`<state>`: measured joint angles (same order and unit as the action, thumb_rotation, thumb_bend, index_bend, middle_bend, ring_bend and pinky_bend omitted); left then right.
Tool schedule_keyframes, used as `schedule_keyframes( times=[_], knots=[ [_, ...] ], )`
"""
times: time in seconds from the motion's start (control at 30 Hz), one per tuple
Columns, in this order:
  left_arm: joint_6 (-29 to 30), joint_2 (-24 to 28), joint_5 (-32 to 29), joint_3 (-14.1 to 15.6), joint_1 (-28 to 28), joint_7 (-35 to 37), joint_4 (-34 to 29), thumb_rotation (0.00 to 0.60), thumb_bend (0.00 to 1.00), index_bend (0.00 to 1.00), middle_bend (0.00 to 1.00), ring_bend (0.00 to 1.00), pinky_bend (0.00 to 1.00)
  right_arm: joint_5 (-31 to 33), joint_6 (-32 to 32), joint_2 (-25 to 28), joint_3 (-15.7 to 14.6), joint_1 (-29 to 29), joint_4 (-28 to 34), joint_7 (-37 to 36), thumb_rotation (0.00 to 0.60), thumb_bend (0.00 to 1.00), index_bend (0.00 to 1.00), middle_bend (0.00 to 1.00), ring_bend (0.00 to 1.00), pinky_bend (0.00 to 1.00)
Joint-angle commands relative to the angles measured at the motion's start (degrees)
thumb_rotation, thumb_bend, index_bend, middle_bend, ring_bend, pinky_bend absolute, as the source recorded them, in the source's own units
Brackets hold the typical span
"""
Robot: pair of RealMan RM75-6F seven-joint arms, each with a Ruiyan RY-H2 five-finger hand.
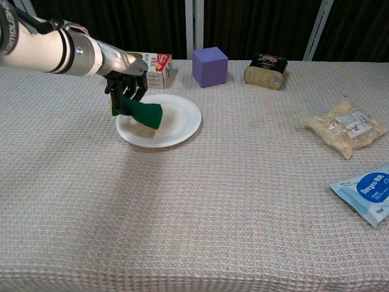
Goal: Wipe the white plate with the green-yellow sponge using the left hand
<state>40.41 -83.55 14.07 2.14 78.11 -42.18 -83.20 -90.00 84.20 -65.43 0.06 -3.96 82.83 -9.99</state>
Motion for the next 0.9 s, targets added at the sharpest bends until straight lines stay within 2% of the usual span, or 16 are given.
schedule_keyframes(
  times=[0.03,0.23,0.43,0.6,0.7,0.77,0.9],
  knots=[
    [0.3,1.5,1.9,-1.6,0.1,1.7,-1.1,0.6,0.56,0.58,0.67,0.55,0.51,0.1,-0.2,0.0,0.0,0.0,-0.1,0.0,0.6,0.22,0.11,0.14,0.0,0.0],
    [-2.1,-3.8,-2.2,-0.2,2.5,-0.3,6.1,0.6,0.56,0.58,0.67,0.55,0.51,0.6,-0.5,0.2,0.0,0.1,0.0,0.1,0.6,0.22,0.11,0.14,0.0,0.0],
    [-3.3,-10.4,-4.4,3.2,3.2,-3.4,14.3,0.6,0.56,0.58,0.66,0.55,0.51,1.2,-1.1,0.2,0.1,0.1,0.3,0.2,0.6,0.22,0.11,0.14,0.0,0.0],
    [-3.6,-12.6,-5.4,4.6,2.8,-4.7,17.1,0.6,0.56,0.58,0.66,0.55,0.5,1.3,-1.4,0.1,0.2,-0.1,0.6,0.7,0.6,0.22,0.11,0.14,0.0,0.0],
    [-2.8,-11.2,-4.3,3.8,2.2,-3.7,15.6,0.6,0.56,0.58,0.66,0.55,0.5,1.2,-1.3,0.2,0.3,-0.1,0.9,1.0,0.6,0.22,0.11,0.14,0.0,0.0],
    [-1.5,-8.8,-1.8,2.4,1.2,-1.5,12.4,0.6,0.56,0.58,0.66,0.55,0.5,1.1,-1.1,0.3,0.3,-0.1,1.1,1.1,0.6,0.22,0.11,0.14,0.0,0.0],
    [3.6,-1.2,8.0,-0.6,-4.1,6.6,2.1,0.6,0.56,0.58,0.66,0.55,0.5,0.7,-0.5,0.4,0.3,0.0,1.2,1.1,0.6,0.22,0.11,0.14,0.0,0.0]
  ],
)
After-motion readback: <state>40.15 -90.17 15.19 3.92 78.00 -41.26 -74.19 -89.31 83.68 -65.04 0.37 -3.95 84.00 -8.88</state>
